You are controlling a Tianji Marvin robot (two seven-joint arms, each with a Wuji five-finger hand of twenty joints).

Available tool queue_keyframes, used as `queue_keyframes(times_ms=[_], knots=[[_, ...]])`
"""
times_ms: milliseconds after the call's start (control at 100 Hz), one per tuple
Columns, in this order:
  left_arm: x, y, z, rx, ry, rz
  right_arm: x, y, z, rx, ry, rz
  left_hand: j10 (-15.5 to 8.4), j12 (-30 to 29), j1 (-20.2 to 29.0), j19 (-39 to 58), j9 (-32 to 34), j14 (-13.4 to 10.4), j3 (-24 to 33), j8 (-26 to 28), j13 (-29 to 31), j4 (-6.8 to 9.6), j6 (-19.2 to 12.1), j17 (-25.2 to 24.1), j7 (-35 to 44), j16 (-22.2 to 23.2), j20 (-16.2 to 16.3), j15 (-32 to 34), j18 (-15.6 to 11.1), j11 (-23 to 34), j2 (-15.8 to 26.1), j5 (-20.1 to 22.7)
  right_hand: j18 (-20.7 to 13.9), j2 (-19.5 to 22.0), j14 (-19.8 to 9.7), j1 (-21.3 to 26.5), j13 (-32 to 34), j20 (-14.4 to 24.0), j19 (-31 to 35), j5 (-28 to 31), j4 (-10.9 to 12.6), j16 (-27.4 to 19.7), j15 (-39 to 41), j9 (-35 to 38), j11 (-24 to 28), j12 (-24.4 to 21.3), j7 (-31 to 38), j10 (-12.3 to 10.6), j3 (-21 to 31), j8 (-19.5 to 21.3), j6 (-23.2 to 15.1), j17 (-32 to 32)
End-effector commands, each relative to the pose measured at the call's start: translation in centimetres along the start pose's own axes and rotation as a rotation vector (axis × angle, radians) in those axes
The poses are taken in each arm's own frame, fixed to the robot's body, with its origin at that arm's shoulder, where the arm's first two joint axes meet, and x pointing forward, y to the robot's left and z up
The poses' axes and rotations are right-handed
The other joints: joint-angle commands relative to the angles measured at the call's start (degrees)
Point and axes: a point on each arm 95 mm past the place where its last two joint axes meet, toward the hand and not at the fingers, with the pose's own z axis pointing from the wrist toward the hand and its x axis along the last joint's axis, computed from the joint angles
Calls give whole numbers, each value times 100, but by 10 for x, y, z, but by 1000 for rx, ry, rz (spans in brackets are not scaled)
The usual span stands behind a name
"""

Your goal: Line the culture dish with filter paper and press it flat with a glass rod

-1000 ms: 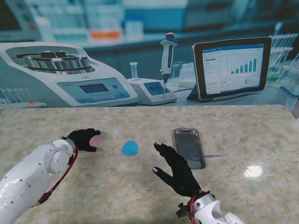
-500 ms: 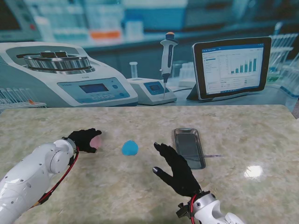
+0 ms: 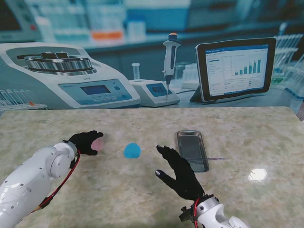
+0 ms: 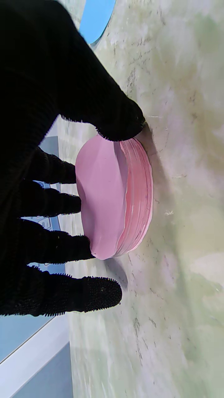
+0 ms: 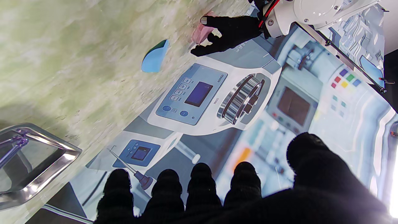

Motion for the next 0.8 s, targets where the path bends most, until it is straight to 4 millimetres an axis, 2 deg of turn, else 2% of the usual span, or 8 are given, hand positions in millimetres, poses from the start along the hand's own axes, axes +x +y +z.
queue_keyframes(times_ms=[0,40,210,230,260,790], knots=[[3,2,-1,-3,9,3,2,-2,-2,3,-3,7,74,36,551,223,-57,-290,328,28,364,225,87,65,81,222,-25,641,6,61,143,-63,22,49,-53,64,-96,87,36,74,-75,44,-136,-155,-27,68,10,-223,-6,61,-179,-88],[3,1,-2,0,9,1,2,-2,-2,3,-3,7,75,-30,615,207,-52,-281,244,-173,368,245,91,62,162,200,-56,626,9,83,161,-50,22,46,-63,65,-94,87,35,74,-74,44,-135,-152,-26,69,11,-221,-6,63,-177,-88],[2,-3,-4,13,12,3,2,-3,-2,4,-2,6,82,-40,639,232,-47,-303,266,-319,387,252,104,67,247,213,-57,662,-1,108,167,-1,22,47,-62,67,-94,89,33,72,-72,45,-135,-152,-25,69,10,-221,-10,74,-176,-87],[2,-4,-4,15,12,3,2,-3,-2,3,-2,6,85,-54,650,242,-48,-299,266,-625,382,247,106,71,390,221,-71,681,-4,119,168,-14,22,45,-62,66,-94,89,33,73,-73,45,-135,-150,-24,69,10,-225,-12,75,-173,-87],[2,-5,-4,17,12,4,2,-3,-2,3,-2,6,92,-58,662,248,-48,-298,269,-717,392,247,114,76,439,229,-74,699,-4,122,166,-14,22,49,-64,62,-94,90,32,73,-73,45,-135,-152,-24,69,10,-218,-14,77,-177,-87],[1,-19,-14,38,22,25,3,-2,-2,2,-1,5,125,-76,766,269,-29,-338,240,-949,409,244,159,88,674,294,-78,819,-60,149,185,54,16,47,-61,68,-94,95,27,71,-69,41,-136,-153,-28,66,7,-223,-16,97,-177,-86]])
